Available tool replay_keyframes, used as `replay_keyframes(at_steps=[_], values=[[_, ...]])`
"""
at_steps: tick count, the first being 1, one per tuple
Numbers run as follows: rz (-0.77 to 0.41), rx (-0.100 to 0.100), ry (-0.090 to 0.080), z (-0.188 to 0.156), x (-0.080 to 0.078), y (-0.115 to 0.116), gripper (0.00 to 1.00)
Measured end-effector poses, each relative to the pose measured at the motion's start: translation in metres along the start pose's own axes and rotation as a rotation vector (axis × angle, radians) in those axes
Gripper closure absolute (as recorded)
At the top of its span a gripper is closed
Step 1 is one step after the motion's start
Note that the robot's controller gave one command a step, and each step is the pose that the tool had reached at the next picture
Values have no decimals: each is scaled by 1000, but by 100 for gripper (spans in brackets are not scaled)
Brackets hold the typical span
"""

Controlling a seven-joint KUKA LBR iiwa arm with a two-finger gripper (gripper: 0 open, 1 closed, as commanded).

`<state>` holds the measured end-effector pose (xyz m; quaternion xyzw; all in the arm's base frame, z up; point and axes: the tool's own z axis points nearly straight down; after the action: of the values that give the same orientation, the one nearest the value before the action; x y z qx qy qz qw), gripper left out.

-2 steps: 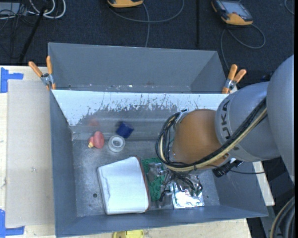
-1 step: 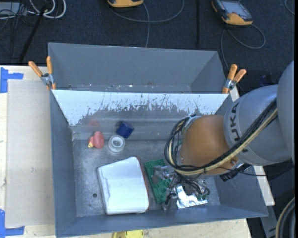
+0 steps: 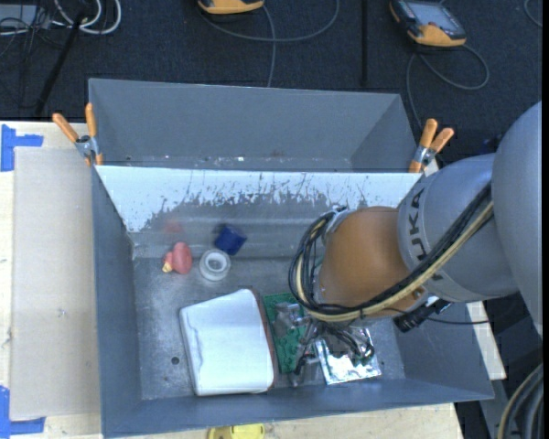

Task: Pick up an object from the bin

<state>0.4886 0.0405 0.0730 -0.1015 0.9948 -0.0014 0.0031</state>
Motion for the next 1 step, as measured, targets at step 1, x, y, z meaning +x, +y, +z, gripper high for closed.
replay_keyframes(at_steps=[1], values=[[9,-5,6,0,-24,-5,100]])
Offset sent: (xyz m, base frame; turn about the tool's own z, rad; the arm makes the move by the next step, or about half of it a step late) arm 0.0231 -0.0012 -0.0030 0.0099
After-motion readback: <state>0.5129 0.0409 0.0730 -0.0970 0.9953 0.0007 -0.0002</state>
